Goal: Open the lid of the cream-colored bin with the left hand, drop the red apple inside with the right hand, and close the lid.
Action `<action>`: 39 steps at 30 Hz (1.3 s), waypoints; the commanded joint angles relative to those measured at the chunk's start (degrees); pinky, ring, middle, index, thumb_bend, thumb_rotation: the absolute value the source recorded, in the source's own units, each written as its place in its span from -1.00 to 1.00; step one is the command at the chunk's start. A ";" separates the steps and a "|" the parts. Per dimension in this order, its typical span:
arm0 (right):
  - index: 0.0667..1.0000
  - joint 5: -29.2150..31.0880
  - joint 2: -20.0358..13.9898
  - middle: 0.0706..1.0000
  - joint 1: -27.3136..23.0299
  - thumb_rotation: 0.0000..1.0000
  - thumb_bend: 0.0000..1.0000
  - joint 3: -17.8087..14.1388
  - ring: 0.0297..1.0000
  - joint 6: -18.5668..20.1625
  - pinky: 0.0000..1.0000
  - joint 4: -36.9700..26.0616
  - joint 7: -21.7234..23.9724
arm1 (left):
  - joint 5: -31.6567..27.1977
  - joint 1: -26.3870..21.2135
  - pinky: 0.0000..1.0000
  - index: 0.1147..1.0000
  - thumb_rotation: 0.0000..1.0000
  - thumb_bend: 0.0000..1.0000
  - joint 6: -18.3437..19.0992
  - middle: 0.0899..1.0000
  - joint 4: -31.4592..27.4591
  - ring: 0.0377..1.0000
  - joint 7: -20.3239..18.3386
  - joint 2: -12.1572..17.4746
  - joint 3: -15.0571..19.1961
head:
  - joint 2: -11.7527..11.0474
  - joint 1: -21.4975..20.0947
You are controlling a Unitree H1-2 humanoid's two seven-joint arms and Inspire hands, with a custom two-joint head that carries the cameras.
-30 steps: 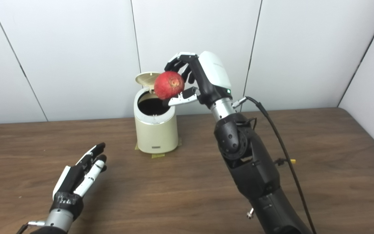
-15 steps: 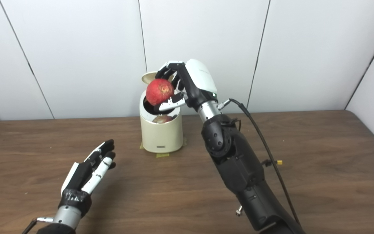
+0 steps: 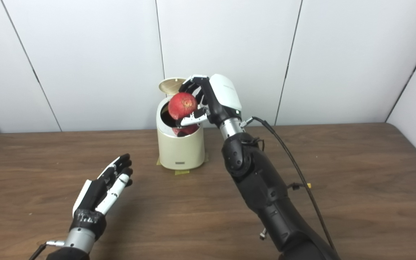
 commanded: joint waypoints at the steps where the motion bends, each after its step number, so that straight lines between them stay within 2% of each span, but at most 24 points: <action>1: 0.00 -0.32 -0.24 -0.12 -4.11 -1.00 0.03 0.04 -0.24 -2.57 -0.33 -0.33 -2.53 | 0.68 -1.44 0.70 0.82 0.22 -0.06 -1.57 0.81 -1.74 0.78 0.59 -0.11 -0.23 | 0.03 -0.01; 4: -0.01 -0.41 -0.35 -0.12 -4.14 -1.00 0.03 0.15 -0.23 -3.22 -0.32 0.24 -3.53 | 0.64 -1.54 0.75 0.82 0.19 -0.07 -1.47 0.85 -1.70 0.83 0.45 -0.21 -0.12 | 0.12 -0.01; 7: 0.00 -0.87 -0.46 -0.11 -4.11 -1.00 0.03 0.41 -0.23 -3.29 -0.32 0.47 -4.11 | 0.68 -1.55 0.69 0.81 0.22 -0.07 -1.63 0.84 -1.67 0.81 0.37 -0.20 -0.14 | 0.12 -0.01; 14: -0.09 -2.51 -0.66 -0.06 -4.03 -1.00 0.04 1.10 -0.13 -1.61 -0.14 0.21 -4.00 | 0.45 -1.66 0.69 0.83 0.21 -0.08 -1.93 0.85 -1.65 0.82 0.20 -0.19 -0.08 | 0.34 -0.26; 17: -0.12 -3.49 -0.85 -0.04 -3.83 -0.99 0.05 1.49 0.12 -0.02 -0.05 -0.62 -2.91 | 0.67 -1.70 0.63 0.82 0.21 -0.08 -1.61 0.84 -1.77 0.79 0.31 -0.27 -0.19 | 0.34 -0.34; 19: -0.09 -3.80 -1.07 0.21 -3.73 -0.77 0.05 1.79 0.23 0.80 0.06 -0.83 -2.19 | 0.65 -1.70 0.65 0.82 0.19 -0.08 -1.77 0.83 -1.79 0.77 0.34 -0.35 -0.22 | 0.34 -0.37; 22: -0.08 -4.00 -1.44 0.33 -3.66 -0.72 0.05 2.14 0.35 0.91 0.20 -0.60 -1.87 | -0.36 -1.72 0.72 0.83 0.14 -0.09 -2.22 0.84 -1.60 0.80 0.12 -0.68 0.03 | 0.31 -0.39; 23: 0.13 -4.03 -1.53 0.37 -3.57 -0.72 0.47 2.26 0.39 1.06 0.25 -0.58 -1.65 | 0.30 -1.73 0.71 0.83 0.16 -0.08 -1.84 0.84 -1.76 0.80 0.26 -0.58 -0.24 | 0.27 -0.41; 25: 0.30 -3.98 -1.64 0.46 -3.39 -0.70 0.73 2.41 0.47 1.32 0.30 -0.72 -1.15 | 1.23 -1.73 0.71 0.81 0.20 -0.05 -1.39 0.83 -1.98 0.80 0.49 -0.49 -0.57 | 0.26 -0.43; 29: 0.37 -4.06 -1.81 0.56 -3.00 -0.66 0.82 2.71 0.53 1.94 0.33 -1.24 -0.23 | 1.21 -1.68 0.73 0.81 0.21 -0.04 -1.28 0.83 -2.01 0.81 0.53 -0.60 -0.49 | 0.28 -0.47; 35: 0.43 -4.53 -2.14 0.68 -2.69 -0.61 0.80 3.30 0.62 3.68 0.39 -2.14 0.91 | 1.10 -1.53 0.79 0.82 0.22 -0.03 -0.53 0.84 -2.33 0.84 0.42 -0.69 -0.45 | 0.31 -0.56; 39: 0.43 -4.74 -2.47 0.67 -2.53 -0.60 0.80 3.52 0.61 3.44 0.37 -2.41 1.10 | 1.36 -1.45 0.75 0.83 0.21 -0.06 -0.51 0.85 -2.34 0.84 0.37 -0.58 -0.65 | 0.32 -0.64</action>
